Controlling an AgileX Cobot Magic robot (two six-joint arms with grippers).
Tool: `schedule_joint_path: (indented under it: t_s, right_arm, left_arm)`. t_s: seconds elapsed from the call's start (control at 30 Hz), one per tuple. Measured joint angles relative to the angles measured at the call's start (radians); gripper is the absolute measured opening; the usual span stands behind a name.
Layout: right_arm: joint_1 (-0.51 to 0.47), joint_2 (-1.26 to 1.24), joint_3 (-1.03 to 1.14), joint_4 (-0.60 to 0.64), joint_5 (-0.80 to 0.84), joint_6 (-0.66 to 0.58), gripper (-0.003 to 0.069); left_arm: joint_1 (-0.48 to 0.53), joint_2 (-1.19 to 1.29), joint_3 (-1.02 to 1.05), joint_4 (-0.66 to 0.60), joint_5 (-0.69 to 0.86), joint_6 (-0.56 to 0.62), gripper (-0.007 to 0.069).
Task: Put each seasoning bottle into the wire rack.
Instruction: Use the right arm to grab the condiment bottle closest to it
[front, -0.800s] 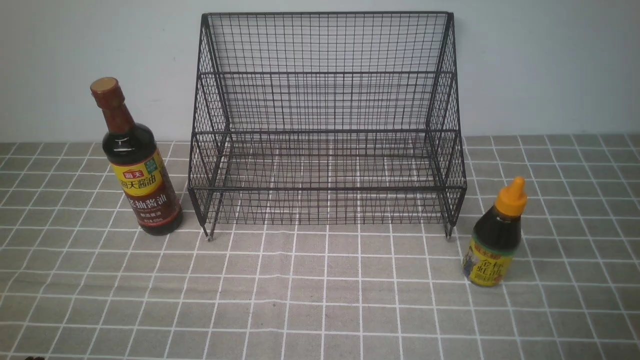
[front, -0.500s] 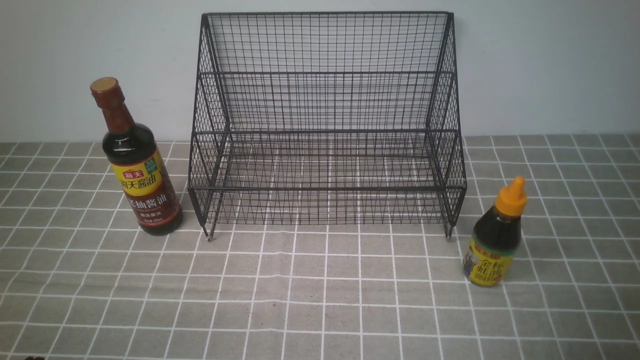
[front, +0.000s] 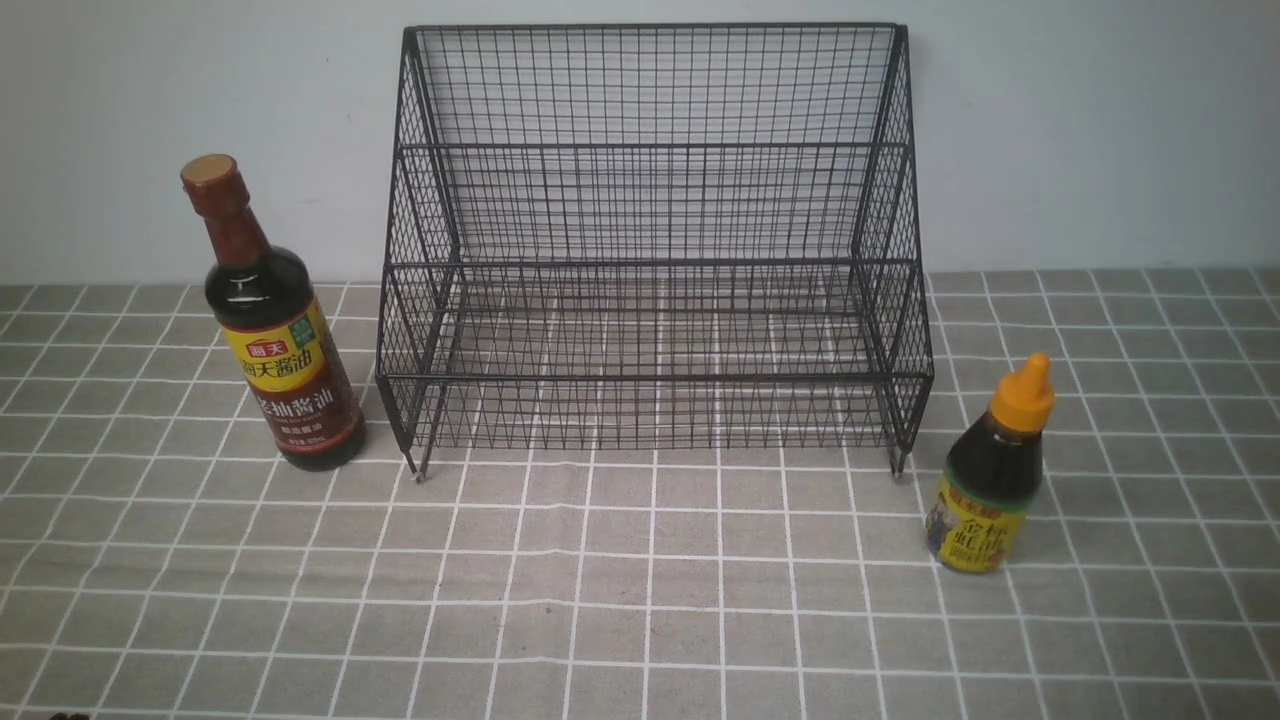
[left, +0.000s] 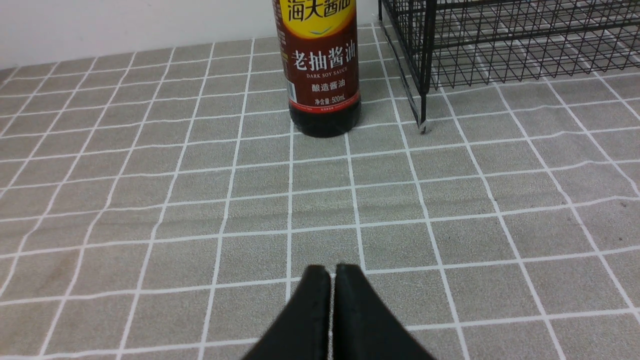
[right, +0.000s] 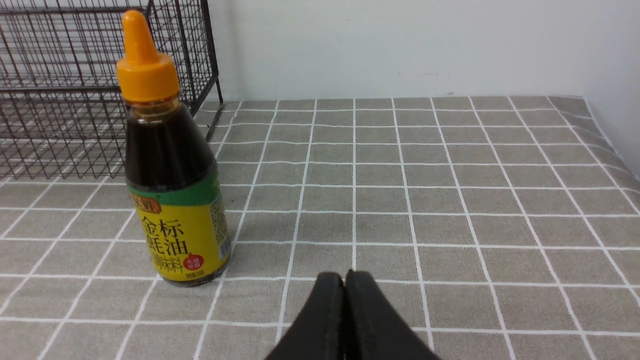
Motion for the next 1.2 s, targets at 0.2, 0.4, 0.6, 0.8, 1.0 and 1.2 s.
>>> schedule_joint_path:
  t_s: [0.2,0.4,0.6,0.8,1.0,1.2]
  right_arm:
    - [0.001,0.000,0.010,0.197,-0.167,0.105,-0.0014]
    - [0.001,0.000,0.010,0.442,-0.393,0.150,-0.0014]
    - [0.001,0.000,0.010,0.473,-0.436,0.135,-0.0014]
    - [0.001,0.000,-0.017,0.477,-0.438,0.135,-0.0014]
    - [0.001,0.212,-0.407,0.388,-0.019,0.029,-0.0014]
    - [0.001,0.675,-0.783,0.344,0.515,-0.142,-0.0014]
  left_arm:
    - [0.000,0.000,0.000,0.000,0.000,0.000,-0.0007]
    - [0.000,0.000,0.000,0.000,0.000,0.000,-0.0007]
    - [0.000,0.000,0.000,0.000,0.000,0.000,-0.0007]
    - [0.000,0.000,0.000,0.000,0.000,0.000,-0.0007]
    - [0.000,0.000,0.000,0.000,0.000,0.000,-0.0007]
    - [0.000,0.000,0.000,0.000,0.000,0.000,-0.0007]
